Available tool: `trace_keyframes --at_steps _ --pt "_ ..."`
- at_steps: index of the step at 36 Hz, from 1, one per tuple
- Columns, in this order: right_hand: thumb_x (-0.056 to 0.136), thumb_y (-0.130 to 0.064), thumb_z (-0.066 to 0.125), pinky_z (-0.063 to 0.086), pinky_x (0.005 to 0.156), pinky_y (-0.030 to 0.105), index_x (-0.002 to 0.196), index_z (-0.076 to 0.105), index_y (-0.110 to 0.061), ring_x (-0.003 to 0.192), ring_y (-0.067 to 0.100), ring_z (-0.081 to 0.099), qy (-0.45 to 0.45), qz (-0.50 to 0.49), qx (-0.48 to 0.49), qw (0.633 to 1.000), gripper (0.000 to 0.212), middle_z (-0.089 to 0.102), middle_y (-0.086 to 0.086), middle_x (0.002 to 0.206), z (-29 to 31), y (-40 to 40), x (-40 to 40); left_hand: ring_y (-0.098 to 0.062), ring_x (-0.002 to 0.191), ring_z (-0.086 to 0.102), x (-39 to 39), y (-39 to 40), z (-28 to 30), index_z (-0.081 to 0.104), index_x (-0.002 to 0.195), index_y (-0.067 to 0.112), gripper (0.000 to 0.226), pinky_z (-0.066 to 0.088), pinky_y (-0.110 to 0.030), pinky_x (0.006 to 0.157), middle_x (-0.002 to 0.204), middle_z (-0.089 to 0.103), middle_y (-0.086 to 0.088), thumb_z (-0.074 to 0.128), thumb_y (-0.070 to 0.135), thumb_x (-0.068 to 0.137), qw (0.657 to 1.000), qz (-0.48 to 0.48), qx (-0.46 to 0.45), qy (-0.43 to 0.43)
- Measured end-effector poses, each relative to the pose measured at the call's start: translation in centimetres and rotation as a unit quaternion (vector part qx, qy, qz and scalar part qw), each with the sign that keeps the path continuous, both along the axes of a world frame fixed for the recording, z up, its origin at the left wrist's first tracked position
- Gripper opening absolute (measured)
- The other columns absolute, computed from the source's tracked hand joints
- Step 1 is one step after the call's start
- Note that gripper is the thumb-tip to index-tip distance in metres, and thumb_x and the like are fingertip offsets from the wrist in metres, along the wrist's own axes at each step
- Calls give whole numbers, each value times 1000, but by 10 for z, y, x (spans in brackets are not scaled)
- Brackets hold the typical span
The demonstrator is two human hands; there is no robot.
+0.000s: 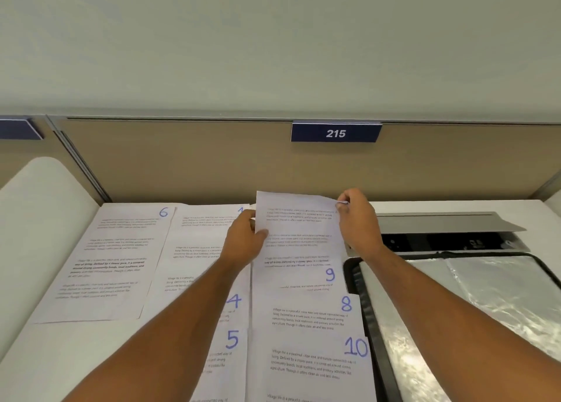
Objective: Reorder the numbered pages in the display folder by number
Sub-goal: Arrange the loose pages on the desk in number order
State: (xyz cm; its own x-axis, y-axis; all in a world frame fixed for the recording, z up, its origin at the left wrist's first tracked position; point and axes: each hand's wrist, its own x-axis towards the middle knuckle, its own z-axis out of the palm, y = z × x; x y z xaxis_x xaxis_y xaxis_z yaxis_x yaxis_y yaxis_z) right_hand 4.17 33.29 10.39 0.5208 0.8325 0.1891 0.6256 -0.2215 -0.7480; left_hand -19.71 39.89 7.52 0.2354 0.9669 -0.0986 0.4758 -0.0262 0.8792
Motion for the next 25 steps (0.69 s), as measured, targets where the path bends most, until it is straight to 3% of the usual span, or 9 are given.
trace_keyframes --at_steps 4,9,14,18,22,25 --pt "107 -21 48 57 67 43 90 47 -28 82 16 61 -14 -2 36 999 18 57 -7 87 38 -8 -6 -21 105 69 -9 -15 9 64 125 12 27 58 -34 90 119 71 0 64 15 98 1000 -27 -7 -8" --pt "105 -20 52 52 71 33 106 50 -22 88 11 59 8 -11 104 994 3 55 -12 95 88 -18 -15 -19 102 70 -12 -31 36 68 118 13 20 59 -39 91 113 72 4 54 14 103 996 1 4 -88" --pt "101 -14 61 56 81 31 129 45 -27 101 13 63 115 -6 114 987 35 60 -5 118 116 -31 -20 -15 96 71 -18 -31 74 67 110 19 16 61 -41 85 106 73 5 53 21 104 990 20 38 -138" --pt "99 -5 62 53 67 18 125 47 -23 97 7 68 202 57 51 976 35 69 -3 112 123 -44 -29 -17 97 73 -29 -29 103 66 112 16 14 61 -39 84 108 74 2 54 19 104 978 39 36 -203" --pt "99 -9 64 57 75 24 111 66 -16 95 11 72 149 88 -12 985 14 74 -6 106 117 -53 -40 -16 94 74 -47 -33 124 65 112 14 14 60 -33 77 106 75 2 55 18 104 970 56 37 -235" --pt "98 -10 65 60 80 32 102 71 -19 93 13 74 140 101 -26 985 12 76 -6 104 114 -56 -55 -16 94 74 -66 -36 129 65 112 13 13 60 -34 78 106 75 1 57 19 104 967 63 29 -246"
